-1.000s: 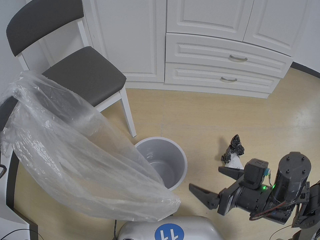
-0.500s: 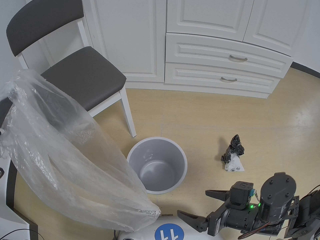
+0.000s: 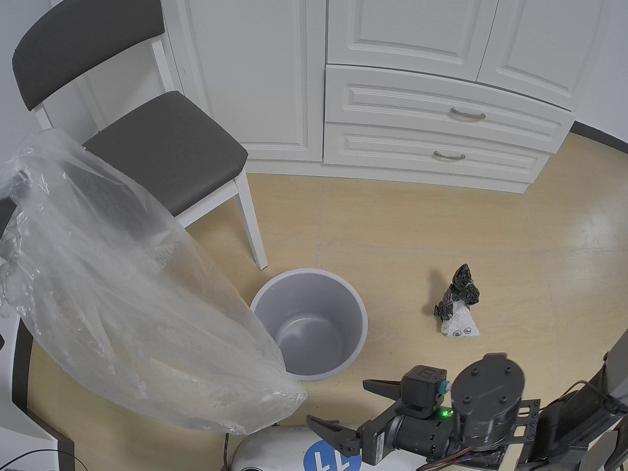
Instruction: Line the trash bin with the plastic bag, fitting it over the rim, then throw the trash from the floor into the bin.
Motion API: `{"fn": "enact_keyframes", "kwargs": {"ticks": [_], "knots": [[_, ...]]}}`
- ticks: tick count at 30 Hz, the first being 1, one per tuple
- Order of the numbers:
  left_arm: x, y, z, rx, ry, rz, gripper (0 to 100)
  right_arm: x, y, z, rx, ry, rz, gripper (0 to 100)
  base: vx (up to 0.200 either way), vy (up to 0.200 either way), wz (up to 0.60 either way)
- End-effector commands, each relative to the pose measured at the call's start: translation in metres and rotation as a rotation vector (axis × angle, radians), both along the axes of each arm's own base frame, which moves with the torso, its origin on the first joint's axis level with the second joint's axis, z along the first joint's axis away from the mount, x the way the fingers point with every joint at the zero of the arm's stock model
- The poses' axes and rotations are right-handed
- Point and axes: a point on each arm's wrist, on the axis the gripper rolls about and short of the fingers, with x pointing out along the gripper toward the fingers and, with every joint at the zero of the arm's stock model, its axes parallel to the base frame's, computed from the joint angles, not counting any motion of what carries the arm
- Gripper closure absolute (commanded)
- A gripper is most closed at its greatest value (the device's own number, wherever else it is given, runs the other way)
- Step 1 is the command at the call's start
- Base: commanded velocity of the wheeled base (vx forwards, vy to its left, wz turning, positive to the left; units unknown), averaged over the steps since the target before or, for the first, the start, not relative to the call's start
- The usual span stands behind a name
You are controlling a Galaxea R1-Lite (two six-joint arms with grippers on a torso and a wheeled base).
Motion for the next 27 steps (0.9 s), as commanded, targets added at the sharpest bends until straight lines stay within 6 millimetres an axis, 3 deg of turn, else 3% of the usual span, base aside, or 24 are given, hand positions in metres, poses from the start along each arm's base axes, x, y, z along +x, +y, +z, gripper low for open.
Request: {"fn": "enact_keyframes", "kwargs": {"ticks": [1,3,9,20,27], "knots": [[0.000,-0.001,0.000,0.000,0.000,-0.010,100,0.004,0.010,-0.019,-0.049,0.035,0.006,0,0.000,0.000,0.00],[-0.001,-0.001,0.000,-0.002,-0.001,-0.020,100,0.009,0.018,-0.027,-0.056,0.047,-0.004,0,0.000,0.000,0.00],[-0.002,-0.001,0.000,-0.003,-0.003,-0.020,100,0.016,0.026,-0.019,0.070,0.018,-0.044,0,0.000,0.000,0.00],[-0.003,-0.001,0.002,-0.006,-0.010,-0.020,100,0.020,0.030,-0.016,0.099,0.005,-0.060,0,0.000,0.000,0.00],[-0.003,0.000,0.004,-0.011,-0.016,-0.022,100,0.031,0.045,-0.014,0.176,-0.040,-0.146,0,0.000,0.000,0.00]]}}
